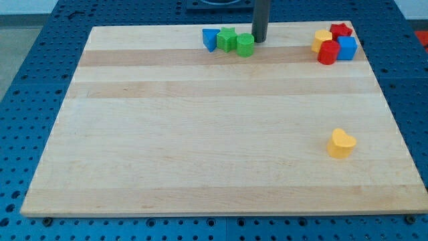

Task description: Push the yellow heart to the center

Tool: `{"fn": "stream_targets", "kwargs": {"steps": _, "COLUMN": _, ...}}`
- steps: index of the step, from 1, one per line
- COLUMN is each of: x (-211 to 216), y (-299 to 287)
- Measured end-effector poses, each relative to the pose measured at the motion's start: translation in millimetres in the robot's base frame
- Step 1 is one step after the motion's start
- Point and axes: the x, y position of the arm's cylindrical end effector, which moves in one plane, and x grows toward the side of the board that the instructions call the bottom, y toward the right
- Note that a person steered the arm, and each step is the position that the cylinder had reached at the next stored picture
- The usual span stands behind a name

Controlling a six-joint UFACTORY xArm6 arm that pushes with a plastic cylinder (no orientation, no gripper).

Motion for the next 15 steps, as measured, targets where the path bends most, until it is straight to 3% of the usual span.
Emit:
{"fn": "stream_targets", "kwargs": {"steps": 2, "x": 85, "y": 78}}
{"fn": "stream_targets", "kwargs": {"steps": 3, "x": 107, "y": 94}}
{"fn": "stream_targets", "kwargs": {"steps": 6, "x": 236, "y": 178}}
{"fn": "stream_targets", "kwargs": {"steps": 8, "x": 315, "y": 176}}
{"fn": "stream_targets", "kwargs": {"steps": 9, "x": 332, "y": 163}}
{"fn": "stream_targets", "kwargs": {"steps": 10, "x": 312, "y": 127}}
{"fn": "stream_targets", "kwargs": {"steps": 14, "x": 154, "y": 7}}
{"fn": "stream_targets", "kwargs": {"steps": 15, "x": 147, "y": -5}}
